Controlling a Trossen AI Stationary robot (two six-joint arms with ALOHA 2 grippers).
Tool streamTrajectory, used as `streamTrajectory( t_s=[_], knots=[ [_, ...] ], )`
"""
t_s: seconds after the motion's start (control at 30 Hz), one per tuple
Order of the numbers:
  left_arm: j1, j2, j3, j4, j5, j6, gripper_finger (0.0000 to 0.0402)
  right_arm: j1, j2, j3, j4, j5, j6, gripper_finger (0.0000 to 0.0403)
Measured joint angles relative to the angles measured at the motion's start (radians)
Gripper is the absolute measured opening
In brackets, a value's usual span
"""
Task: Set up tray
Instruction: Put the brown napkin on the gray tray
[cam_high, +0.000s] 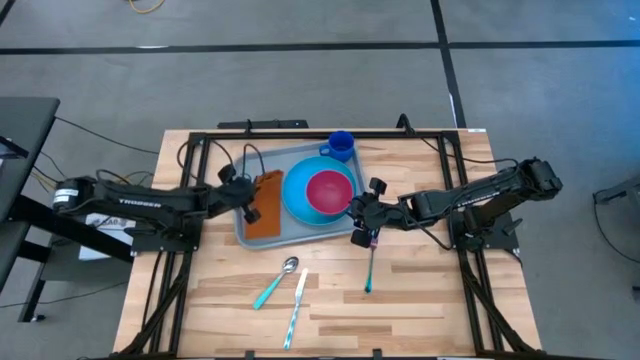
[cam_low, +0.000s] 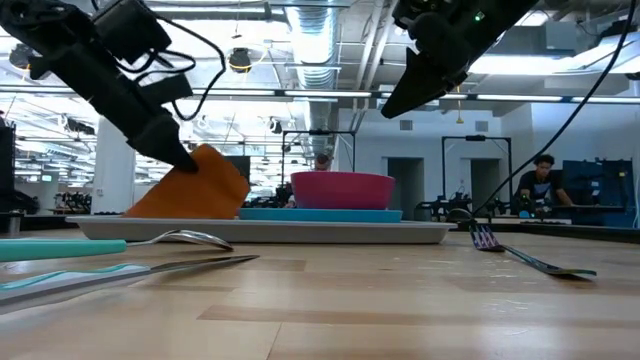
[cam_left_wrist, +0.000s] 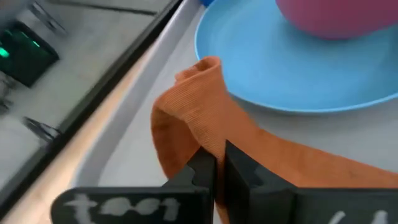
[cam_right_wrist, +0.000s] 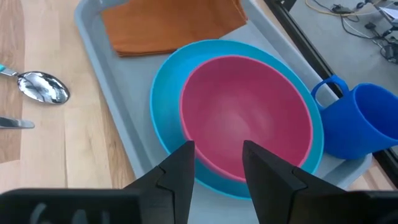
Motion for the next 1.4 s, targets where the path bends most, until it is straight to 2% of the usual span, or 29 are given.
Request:
streamTrajectory(
  t_s=[0.07, 0.17, 0.27, 0.37, 0.43, 0.47, 0.53, 0.63, 0.73, 0.8, 0.87, 0.97, 1.1, 1.23, 1.4],
  knots=[
    [-0.049, 0.000, 0.000, 0.014, -0.043, 0.027, 0.0000, 0.000, 0.000, 0.000, 0.000, 0.000, 0.000, 0.0127],
    [-0.111, 0.000, 0.000, 0.022, -0.054, 0.061, 0.0000, 0.000, 0.000, 0.000, 0.000, 0.000, 0.000, 0.0127],
    [-0.136, 0.000, 0.000, -0.040, -0.100, 0.059, 0.0000, 0.000, 0.000, 0.000, 0.000, 0.000, 0.000, 0.0127],
    [-0.117, 0.001, 0.000, -0.145, -0.219, -0.047, 0.0000, 0.000, 0.000, 0.000, 0.000, 0.000, 0.000, 0.0127],
    [-0.086, 0.001, 0.000, -0.195, -0.253, -0.142, 0.0000, 0.000, 0.000, 0.000, 0.000, 0.000, 0.003, 0.0127],
    [-0.070, 0.001, 0.000, -0.208, -0.241, -0.177, 0.0000, 0.000, 0.000, 0.000, 0.000, 0.000, 0.007, 0.0127],
    [-0.049, 0.001, 0.000, -0.200, -0.149, -0.178, 0.0000, 0.000, 0.000, 0.000, 0.000, 0.000, 0.008, 0.0127],
    [-0.071, 0.027, 0.000, -0.096, 0.017, 0.000, 0.0000, 0.000, 0.000, 0.000, 0.000, 0.000, 0.007, 0.0127],
    [-0.113, 0.060, 0.000, 0.048, 0.074, 0.221, 0.0000, 0.000, 0.000, 0.000, 0.000, 0.000, 0.001, 0.0127],
    [-0.131, 0.088, 0.000, 0.106, 0.096, 0.306, 0.0000, 0.000, 0.000, 0.000, 0.000, 0.000, 0.001, 0.0127],
    [-0.127, 0.116, 0.000, 0.117, 0.046, 0.253, 0.0000, 0.000, 0.000, 0.000, 0.000, 0.000, 0.001, 0.0127],
    [-0.081, 0.157, 0.000, 0.026, -0.052, 0.076, 0.0000, 0.000, 0.000, 0.000, 0.000, 0.000, 0.001, 0.0127],
    [-0.001, 0.228, 0.000, -0.050, 0.025, -0.081, 0.0000, 0.000, 0.000, 0.000, 0.000, 0.000, 0.001, 0.0127],
    [0.043, 0.317, 0.000, -0.018, 0.066, -0.089, 0.0007, 0.000, 0.000, 0.000, 0.000, 0.000, 0.001, 0.0127],
    [0.050, 0.354, 0.000, 0.049, -0.031, -0.076, 0.0031, 0.000, 0.000, 0.000, 0.000, 0.000, 0.001, 0.0127]
  ],
)
